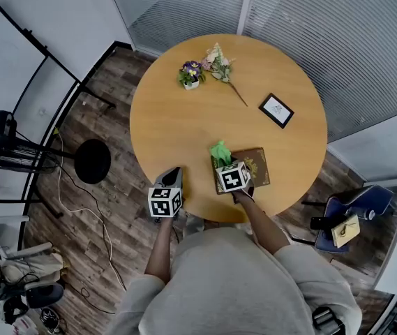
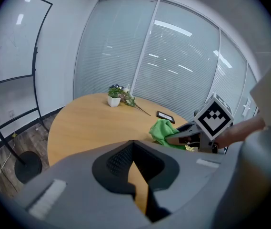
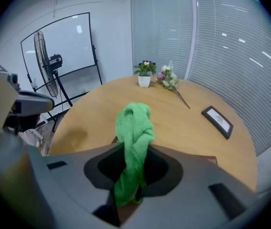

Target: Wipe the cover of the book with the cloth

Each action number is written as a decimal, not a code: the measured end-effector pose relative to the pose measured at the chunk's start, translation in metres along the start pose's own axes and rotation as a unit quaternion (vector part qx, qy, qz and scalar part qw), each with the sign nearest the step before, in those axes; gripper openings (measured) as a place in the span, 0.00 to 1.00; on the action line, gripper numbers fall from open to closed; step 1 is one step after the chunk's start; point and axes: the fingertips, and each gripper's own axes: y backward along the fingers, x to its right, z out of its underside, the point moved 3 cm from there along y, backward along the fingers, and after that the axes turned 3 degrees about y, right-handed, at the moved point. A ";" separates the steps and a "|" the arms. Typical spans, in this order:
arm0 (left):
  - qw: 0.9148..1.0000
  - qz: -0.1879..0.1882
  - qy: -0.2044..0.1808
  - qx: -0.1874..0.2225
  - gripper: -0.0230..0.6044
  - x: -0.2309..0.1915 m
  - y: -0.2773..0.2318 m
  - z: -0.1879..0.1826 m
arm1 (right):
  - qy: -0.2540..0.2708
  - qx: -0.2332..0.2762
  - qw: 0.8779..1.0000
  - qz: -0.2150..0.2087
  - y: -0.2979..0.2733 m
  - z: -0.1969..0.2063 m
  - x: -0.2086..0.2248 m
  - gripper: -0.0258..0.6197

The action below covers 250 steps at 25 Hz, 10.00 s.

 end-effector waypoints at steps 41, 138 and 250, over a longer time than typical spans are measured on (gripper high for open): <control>0.998 0.049 -0.036 -0.013 0.05 0.081 -0.066 -0.018 | -0.043 -0.011 0.998 0.052 0.028 0.052 0.113 0.19; 1.000 0.016 -0.013 0.000 0.05 -0.010 0.016 0.007 | -0.012 -0.002 1.000 0.016 0.018 0.024 -0.039 0.19; 0.996 0.065 -0.051 -0.015 0.05 0.097 -0.045 -0.003 | -0.105 0.081 0.988 0.083 0.118 0.065 0.110 0.19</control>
